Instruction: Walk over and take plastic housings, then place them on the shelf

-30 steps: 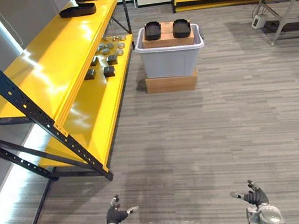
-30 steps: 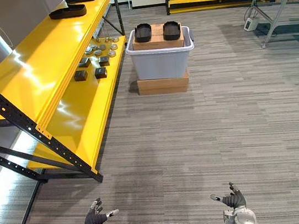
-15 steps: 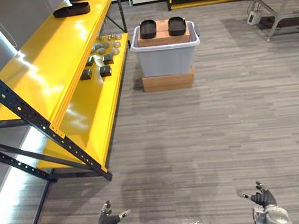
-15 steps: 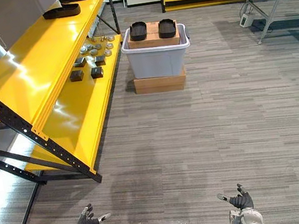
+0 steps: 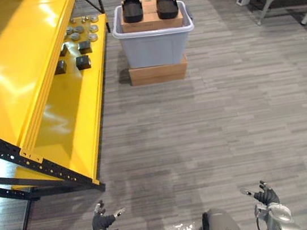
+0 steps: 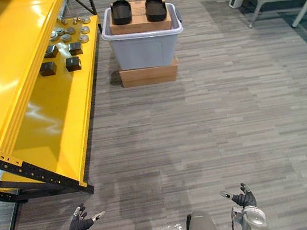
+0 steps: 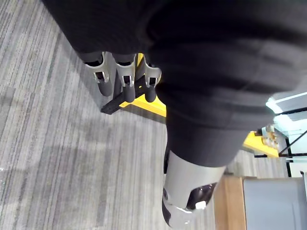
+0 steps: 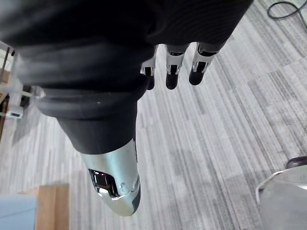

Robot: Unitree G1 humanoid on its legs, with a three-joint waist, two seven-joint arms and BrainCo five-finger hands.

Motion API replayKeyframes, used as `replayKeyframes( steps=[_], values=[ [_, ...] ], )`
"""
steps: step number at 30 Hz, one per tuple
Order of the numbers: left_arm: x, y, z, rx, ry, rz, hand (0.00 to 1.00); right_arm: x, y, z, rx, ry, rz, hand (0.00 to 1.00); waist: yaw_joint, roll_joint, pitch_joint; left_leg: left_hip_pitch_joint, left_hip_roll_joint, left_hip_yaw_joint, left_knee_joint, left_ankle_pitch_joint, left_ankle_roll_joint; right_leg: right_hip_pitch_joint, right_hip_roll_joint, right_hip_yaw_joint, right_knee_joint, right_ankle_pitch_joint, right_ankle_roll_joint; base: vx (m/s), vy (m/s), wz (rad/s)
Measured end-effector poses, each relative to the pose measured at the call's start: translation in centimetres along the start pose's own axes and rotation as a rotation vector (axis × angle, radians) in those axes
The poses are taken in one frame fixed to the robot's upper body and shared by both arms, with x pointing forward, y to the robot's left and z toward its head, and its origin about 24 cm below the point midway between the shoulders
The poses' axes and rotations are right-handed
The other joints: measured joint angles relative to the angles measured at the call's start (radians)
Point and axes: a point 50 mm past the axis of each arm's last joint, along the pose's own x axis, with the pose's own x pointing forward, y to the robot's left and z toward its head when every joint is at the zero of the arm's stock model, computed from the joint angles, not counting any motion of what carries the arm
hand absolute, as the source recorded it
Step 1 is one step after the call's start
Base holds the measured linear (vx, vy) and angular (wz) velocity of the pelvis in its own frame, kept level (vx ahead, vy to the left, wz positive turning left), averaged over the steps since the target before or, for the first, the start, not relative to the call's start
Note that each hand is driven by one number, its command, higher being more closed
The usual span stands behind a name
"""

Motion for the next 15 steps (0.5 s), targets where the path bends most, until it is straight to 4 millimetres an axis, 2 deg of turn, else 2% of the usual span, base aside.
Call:
replayKeyframes(
  steps=[1, 2, 3, 4, 5, 6, 7, 8, 9, 10, 11, 12, 13, 14, 15],
  values=[
    [0.1, -0.1, 0.2, -0.004, -0.005, -0.001, 0.0, 0.1, 0.1, 0.3, 0.001, -0.009, 0.001, 0.0, -0.003, 0.001, 0.004, 0.015, 0.008, -0.006, -0.014, 0.004, -0.017, -0.019, 0.016, 0.004, -0.071, 0.04, -0.008, 0.39, -0.06, 0.4],
    [0.3, -0.3, 0.6, -0.005, -0.017, -0.005, 0.0, 0.1, 0.1, 0.4, 0.002, -0.014, 0.002, 0.0, -0.01, -0.013, 0.004, 0.04, 0.009, -0.019, -0.033, 0.011, -0.047, -0.038, 0.034, 0.011, -0.221, 0.135, -0.018, 0.67, -0.154, 0.56],
    [0.4, -0.4, 0.7, -0.007, -0.021, -0.006, 0.0, 0.0, 0.0, 0.4, 0.0, -0.019, 0.0, 0.0, -0.022, -0.029, 0.003, 0.072, 0.007, -0.045, -0.042, 0.003, -0.07, -0.047, 0.04, 0.023, -0.309, 0.256, -0.062, 0.58, -0.145, 0.64],
    [0.3, -0.6, 0.6, -0.008, -0.017, -0.011, 0.0, -0.1, -0.1, 0.4, 0.0, -0.025, -0.001, 0.0, -0.031, -0.029, 0.001, 0.09, 0.015, -0.059, -0.04, -0.004, -0.081, -0.044, 0.044, 0.037, -0.294, 0.347, -0.098, 0.64, -0.181, 0.46],
    [0.3, -1.5, 0.7, -0.031, -0.017, -0.025, 0.0, 0.0, -0.2, 1.0, 0.0, -0.046, -0.004, 0.0, -0.03, 0.006, -0.005, 0.087, 0.056, -0.077, -0.01, 0.007, -0.105, -0.062, 0.054, 0.013, -0.216, 0.333, -0.141, 0.63, -0.213, 0.35],
    [0.6, -2.2, 1.4, -0.046, -0.038, -0.039, 0.0, 0.2, 0.4, 2.0, 0.009, -0.078, 0.007, 0.0, -0.036, 0.012, -0.003, 0.046, 0.06, -0.091, 0.066, 0.068, -0.162, -0.071, 0.048, 0.001, -0.164, 0.271, -0.144, 0.63, -0.213, 0.2],
    [0.6, -2.5, 1.6, -0.055, -0.043, -0.043, 0.0, 0.2, 0.5, 2.3, 0.01, -0.092, 0.012, 0.0, -0.034, 0.016, -0.003, 0.027, 0.06, -0.093, 0.12, 0.108, -0.16, -0.06, 0.048, -0.003, -0.151, 0.249, -0.149, 0.76, -0.291, 0.25],
    [0.5, -2.8, 1.4, -0.072, -0.037, -0.045, 0.0, 0.3, 0.8, 2.7, 0.006, -0.109, 0.025, 0.0, -0.034, 0.024, 0.002, -0.021, 0.069, -0.091, 0.29, 0.232, -0.129, 0.01, 0.056, -0.015, -0.162, 0.197, -0.152, 0.67, -0.248, 0.13],
    [0.3, -3.0, 1.1, -0.08, -0.028, -0.049, 0.0, 0.2, 1.2, 2.7, -0.004, -0.114, 0.04, 0.0, -0.026, 0.03, 0.006, -0.093, 0.103, -0.092, 0.503, 0.373, -0.122, 0.121, 0.079, -0.014, -0.225, 0.171, -0.16, 0.8, -0.286, 0.12],
    [0.2, -2.9, 1.0, -0.08, -0.028, -0.052, 0.0, 0.2, 1.5, 2.8, -0.004, -0.12, 0.048, 0.0, -0.026, 0.03, 0.01, -0.134, 0.127, -0.087, 0.623, 0.359, -0.112, 0.177, 0.097, -0.013, -0.261, 0.165, -0.161, 0.64, -0.197, -0.05],
    [0.2, -2.9, 1.2, -0.081, -0.035, -0.051, 0.0, 0.0, 2.2, 3.0, 0.018, -0.137, 0.064, 0.0, -0.02, 0.039, 0.015, -0.215, 0.169, -0.06, 0.833, 0.301, -0.062, 0.284, 0.129, 0.002, -0.325, 0.155, -0.173, 0.47, -0.134, -0.19],
    [0.2, -2.8, 1.2, -0.082, -0.037, -0.051, 0.0, 0.0, 2.6, 3.2, 0.024, -0.144, 0.072, 0.0, -0.009, 0.033, 0.019, -0.257, 0.175, -0.052, 0.906, 0.273, -0.047, 0.332, 0.141, 0.014, -0.355, 0.15, -0.176, 0.56, -0.143, -0.42],
    [0.2, -3.0, 1.3, -0.084, -0.042, -0.055, 0.0, 0.0, 3.0, 3.4, 0.04, -0.155, 0.078, 0.0, 0.01, 0.019, 0.026, -0.335, 0.169, -0.04, 0.968, 0.231, -0.032, 0.409, 0.148, 0.041, -0.405, 0.142, -0.175, 0.51, -0.101, -0.44],
    [0.2, -3.2, 1.7, -0.091, -0.055, -0.066, 0.0, 0.0, 3.1, 3.4, 0.045, -0.157, 0.078, 0.0, 0.028, 0.009, 0.032, -0.417, 0.141, -0.04, 0.943, 0.195, -0.039, 0.473, 0.147, 0.057, -0.453, 0.135, -0.171, 0.5, -0.077, -0.39],
    [0.2, -3.4, 1.8, -0.09, -0.062, -0.073, 0.0, 0.0, 3.1, 3.4, 0.045, -0.156, 0.075, 0.0, 0.029, 0.007, 0.034, -0.454, 0.127, -0.041, 0.908, 0.179, -0.041, 0.497, 0.144, 0.063, -0.472, 0.13, -0.168, 0.58, -0.019, -0.22]
  ],
)
